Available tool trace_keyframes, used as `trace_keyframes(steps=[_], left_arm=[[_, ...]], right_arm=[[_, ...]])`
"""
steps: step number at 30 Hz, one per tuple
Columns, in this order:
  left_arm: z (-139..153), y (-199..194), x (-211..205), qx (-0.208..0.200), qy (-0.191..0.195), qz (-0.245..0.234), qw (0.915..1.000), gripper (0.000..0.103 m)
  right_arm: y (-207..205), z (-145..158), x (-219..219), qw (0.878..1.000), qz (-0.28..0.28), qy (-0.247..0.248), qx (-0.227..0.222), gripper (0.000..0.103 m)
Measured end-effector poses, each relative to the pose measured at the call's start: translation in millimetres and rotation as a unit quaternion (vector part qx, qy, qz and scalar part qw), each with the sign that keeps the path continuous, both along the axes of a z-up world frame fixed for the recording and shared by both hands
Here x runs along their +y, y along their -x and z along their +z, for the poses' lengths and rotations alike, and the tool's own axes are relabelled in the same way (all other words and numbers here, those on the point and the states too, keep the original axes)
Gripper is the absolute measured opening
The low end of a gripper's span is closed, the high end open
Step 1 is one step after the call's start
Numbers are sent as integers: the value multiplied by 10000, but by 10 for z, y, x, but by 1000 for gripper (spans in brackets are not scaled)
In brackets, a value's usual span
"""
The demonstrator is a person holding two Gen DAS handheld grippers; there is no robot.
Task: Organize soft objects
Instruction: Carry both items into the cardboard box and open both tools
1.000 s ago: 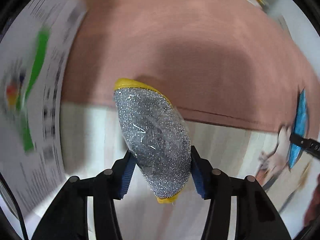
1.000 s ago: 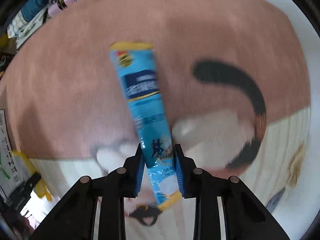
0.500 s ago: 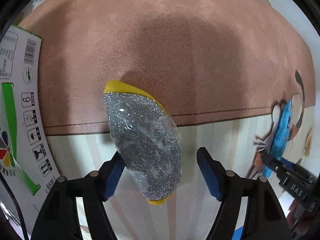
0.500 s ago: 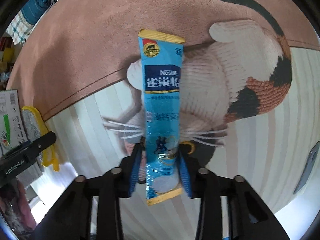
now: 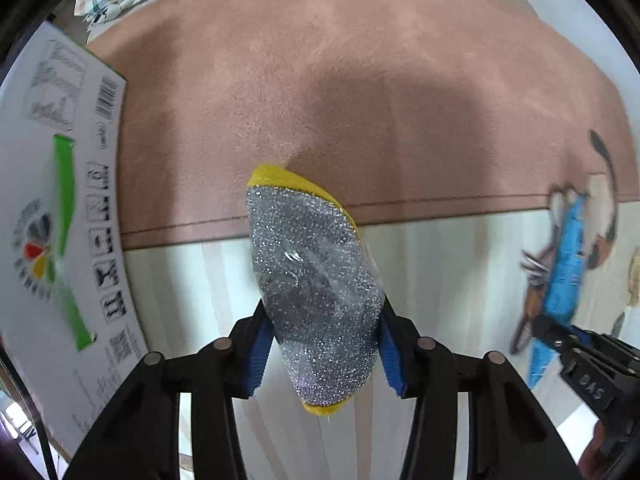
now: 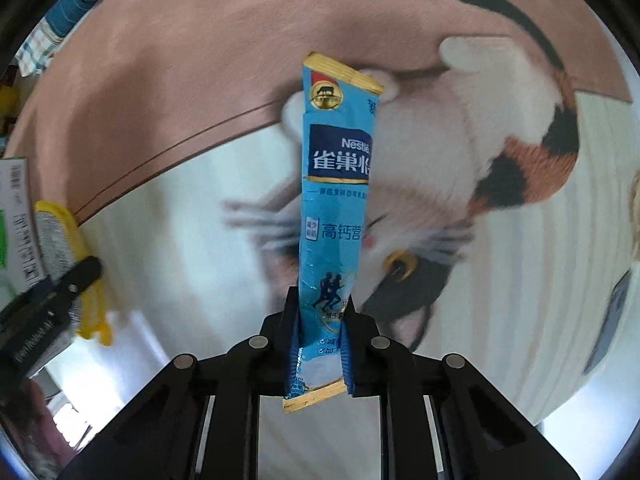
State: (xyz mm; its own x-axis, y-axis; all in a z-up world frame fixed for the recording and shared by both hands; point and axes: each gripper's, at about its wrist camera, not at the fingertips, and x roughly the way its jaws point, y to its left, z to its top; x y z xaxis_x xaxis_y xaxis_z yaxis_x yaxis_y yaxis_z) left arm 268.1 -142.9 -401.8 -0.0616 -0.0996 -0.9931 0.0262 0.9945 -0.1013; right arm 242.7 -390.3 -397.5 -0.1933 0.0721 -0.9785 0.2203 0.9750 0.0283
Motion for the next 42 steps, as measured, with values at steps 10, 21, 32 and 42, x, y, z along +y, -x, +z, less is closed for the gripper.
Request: trace_keyframes(steps=[10,21,32,42], left_arm=[[1286,454,958,-1061,558,-6,9928,44],[1270,383,2476,-570,1041,1016,9877,44],[545,-57,2772,664,2025,1508,9653,47],[524,27,2710,698,1702,1383,9731,76]], right_arm=[[211,1008,1286,9910,384,-981,-823,17],[173,1598,3178,9738,1228,-1457,-1237,17],[-41,1077,3686,9845,1224,-899,-875,17],[-82,857,3653,9876,1268,-645,-662,60]])
